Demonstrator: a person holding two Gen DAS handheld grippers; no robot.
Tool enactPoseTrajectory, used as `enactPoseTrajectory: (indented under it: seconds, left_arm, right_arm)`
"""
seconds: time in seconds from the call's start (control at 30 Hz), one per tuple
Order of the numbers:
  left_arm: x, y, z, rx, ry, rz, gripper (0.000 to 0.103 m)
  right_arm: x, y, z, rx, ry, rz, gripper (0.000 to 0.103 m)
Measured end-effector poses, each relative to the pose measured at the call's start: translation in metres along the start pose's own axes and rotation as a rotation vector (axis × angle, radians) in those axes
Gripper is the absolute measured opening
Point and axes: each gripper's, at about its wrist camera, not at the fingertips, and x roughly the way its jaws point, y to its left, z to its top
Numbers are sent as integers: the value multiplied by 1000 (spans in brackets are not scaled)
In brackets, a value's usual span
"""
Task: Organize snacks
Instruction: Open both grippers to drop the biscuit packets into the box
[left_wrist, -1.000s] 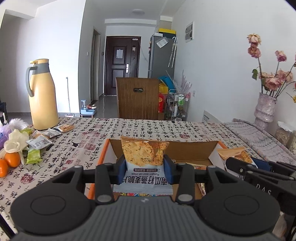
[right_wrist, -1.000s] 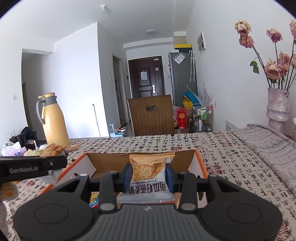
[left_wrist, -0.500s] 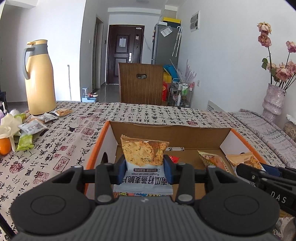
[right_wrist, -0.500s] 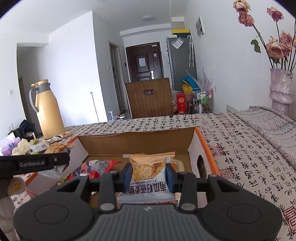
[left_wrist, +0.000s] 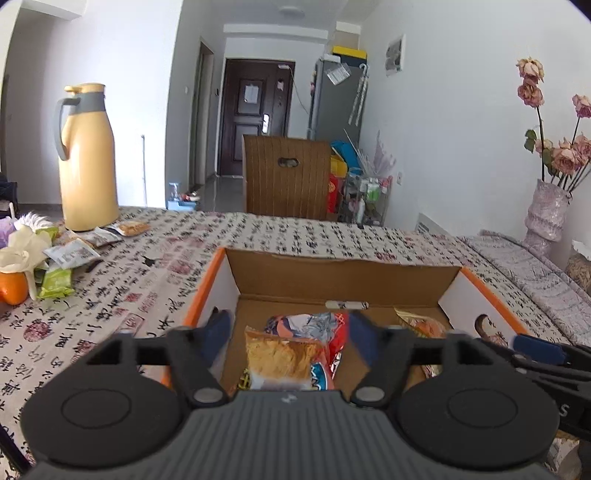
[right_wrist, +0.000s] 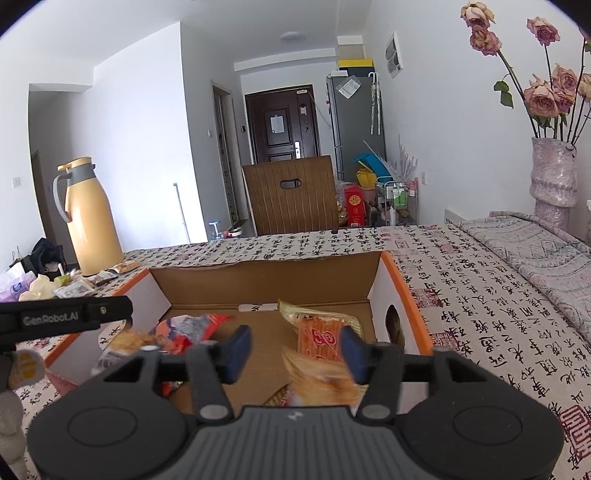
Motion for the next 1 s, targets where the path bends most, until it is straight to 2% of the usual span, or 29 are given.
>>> enactPoseTrajectory:
  seconds: [0.07,0.13,0.23,0.33,1.0]
  left_arm:
    - [-2,1,1,-5,-6,-11,79]
    - [-5,1,1,-9,-13,-4,87]
    - [-8,4,2,-25,-28,1,96]
    - [-11,5,2,-35,-45,8,101]
    - [-14,7,0,-47,-39,-5,103]
  right_arm:
    - [-3,-1,0,8,-18,-8,86]
    - [-5,-2,0,15,-32,-19,92]
    - [-6,-4,0,30,-34,-22,94]
    - [-6,-5,0,36,-38,-25,102]
    - [-7,-6,-1,39,-45,-19,103]
